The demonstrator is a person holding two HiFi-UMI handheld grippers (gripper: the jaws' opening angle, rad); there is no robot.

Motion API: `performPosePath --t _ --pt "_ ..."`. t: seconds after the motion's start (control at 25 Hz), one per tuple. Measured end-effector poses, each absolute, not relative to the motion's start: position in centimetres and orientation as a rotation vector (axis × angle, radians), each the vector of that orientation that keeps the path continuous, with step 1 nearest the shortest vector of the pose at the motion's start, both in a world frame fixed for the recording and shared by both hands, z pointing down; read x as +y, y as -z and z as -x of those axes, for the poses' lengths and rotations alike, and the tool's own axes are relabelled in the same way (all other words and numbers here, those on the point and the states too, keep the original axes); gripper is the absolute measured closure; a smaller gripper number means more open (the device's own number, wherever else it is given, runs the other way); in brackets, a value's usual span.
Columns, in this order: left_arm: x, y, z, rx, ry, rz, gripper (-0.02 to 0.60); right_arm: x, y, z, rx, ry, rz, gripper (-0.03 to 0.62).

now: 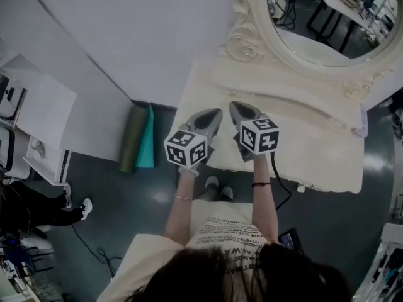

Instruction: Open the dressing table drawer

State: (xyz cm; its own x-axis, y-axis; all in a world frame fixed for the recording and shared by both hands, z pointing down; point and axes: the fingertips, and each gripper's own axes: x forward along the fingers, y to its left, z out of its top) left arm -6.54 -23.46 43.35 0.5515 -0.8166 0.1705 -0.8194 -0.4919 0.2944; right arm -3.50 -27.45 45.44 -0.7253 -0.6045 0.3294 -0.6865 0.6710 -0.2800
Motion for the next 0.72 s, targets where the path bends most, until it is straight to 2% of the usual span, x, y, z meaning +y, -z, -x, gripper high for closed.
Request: performPosePath --t 0.72 --pt "-26.9 -46.7 7.7 -1.2 -0.068 -2.43 0.588 -31.2 -49.4 4.5 -2.558 -0.69 -1.186 0.591"
